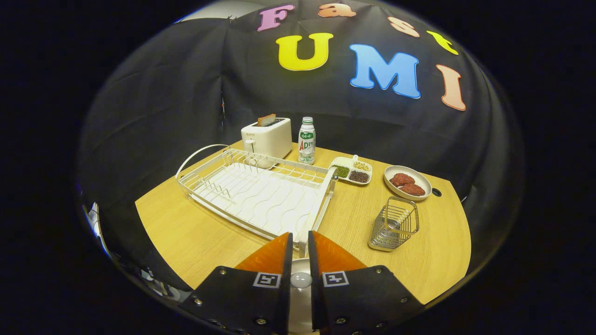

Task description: Take the plate from the dish rack, then take the spoon from the basket and place it into the plate.

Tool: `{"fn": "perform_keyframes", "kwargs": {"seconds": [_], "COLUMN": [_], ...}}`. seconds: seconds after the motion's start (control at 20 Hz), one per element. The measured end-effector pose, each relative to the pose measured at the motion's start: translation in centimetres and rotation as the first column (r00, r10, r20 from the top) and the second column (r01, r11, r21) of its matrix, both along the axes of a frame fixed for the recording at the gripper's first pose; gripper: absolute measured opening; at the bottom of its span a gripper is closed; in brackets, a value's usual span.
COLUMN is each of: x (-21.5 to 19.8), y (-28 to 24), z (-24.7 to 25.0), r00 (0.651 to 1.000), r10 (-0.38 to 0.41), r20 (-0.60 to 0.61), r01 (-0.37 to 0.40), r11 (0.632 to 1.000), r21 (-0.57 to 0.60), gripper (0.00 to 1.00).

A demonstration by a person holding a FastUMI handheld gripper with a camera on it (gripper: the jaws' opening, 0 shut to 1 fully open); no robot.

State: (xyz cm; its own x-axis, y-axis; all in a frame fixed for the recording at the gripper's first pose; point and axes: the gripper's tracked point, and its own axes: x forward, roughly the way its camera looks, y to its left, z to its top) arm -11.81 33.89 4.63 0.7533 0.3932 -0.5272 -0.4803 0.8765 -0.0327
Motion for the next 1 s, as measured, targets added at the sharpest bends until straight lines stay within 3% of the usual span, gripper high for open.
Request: {"fn": "perform_keyframes", "kwargs": {"seconds": [0.1, 0.2, 0.45, 0.7, 0.9, 1.0], "x": [0.1, 0.4, 0.9, 1.7, 1.7, 1.4], "y": [-0.2, -1.4, -5.5, -11.0, -14.2, -15.2], "z": [-0.2, 0.8, 5.6, 12.1, 17.4, 19.0], "r00": [1.000, 0.999, 0.983, 0.937, 0.874, 0.849], "r10": [-0.005, -0.022, -0.098, -0.225, -0.343, -0.371], "r20": [0.008, 0.040, 0.154, 0.267, 0.345, 0.377], "r01": [0.005, 0.022, 0.095, 0.207, 0.283, 0.290], "r11": [1.000, 1.000, 0.995, 0.974, 0.935, 0.923], "r21": [0.002, -0.008, 0.024, 0.095, 0.212, 0.254], "gripper": [0.20, 0.29, 0.29, 0.29, 0.30, 0.74]}}
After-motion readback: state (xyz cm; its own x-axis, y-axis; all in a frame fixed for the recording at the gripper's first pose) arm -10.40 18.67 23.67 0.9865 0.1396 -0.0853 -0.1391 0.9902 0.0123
